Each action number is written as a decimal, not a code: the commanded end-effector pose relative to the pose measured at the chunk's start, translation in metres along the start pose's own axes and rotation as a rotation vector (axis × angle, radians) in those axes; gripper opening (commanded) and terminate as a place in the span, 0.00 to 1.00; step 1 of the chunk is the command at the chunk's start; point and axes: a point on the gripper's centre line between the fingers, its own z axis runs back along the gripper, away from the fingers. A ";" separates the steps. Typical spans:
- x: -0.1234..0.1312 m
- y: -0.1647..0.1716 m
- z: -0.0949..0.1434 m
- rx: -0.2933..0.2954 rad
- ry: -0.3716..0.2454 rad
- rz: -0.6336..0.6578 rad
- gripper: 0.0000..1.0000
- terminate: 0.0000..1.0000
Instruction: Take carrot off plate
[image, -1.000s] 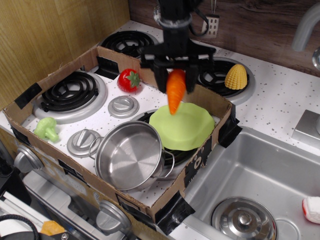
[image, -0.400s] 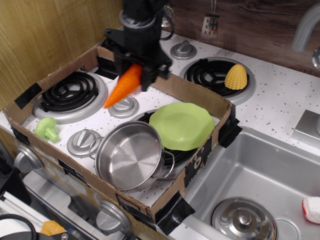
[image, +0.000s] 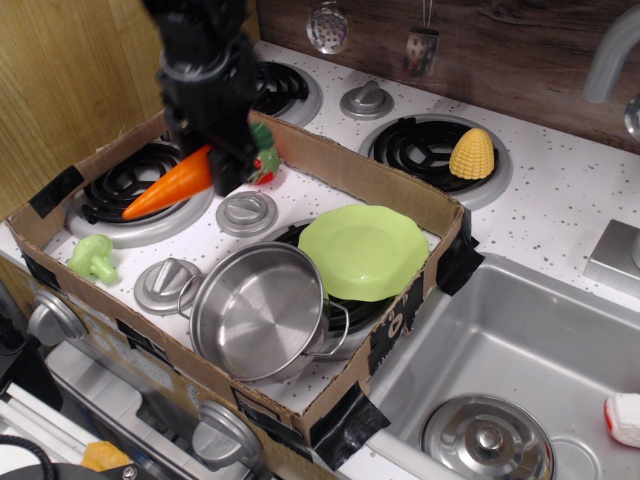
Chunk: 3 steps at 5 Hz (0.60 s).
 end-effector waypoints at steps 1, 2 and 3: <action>-0.008 0.014 -0.034 -0.070 -0.035 -0.020 0.00 0.00; -0.016 0.013 -0.049 -0.084 -0.025 0.038 0.00 0.00; -0.020 0.010 -0.055 -0.104 -0.023 0.051 0.00 0.00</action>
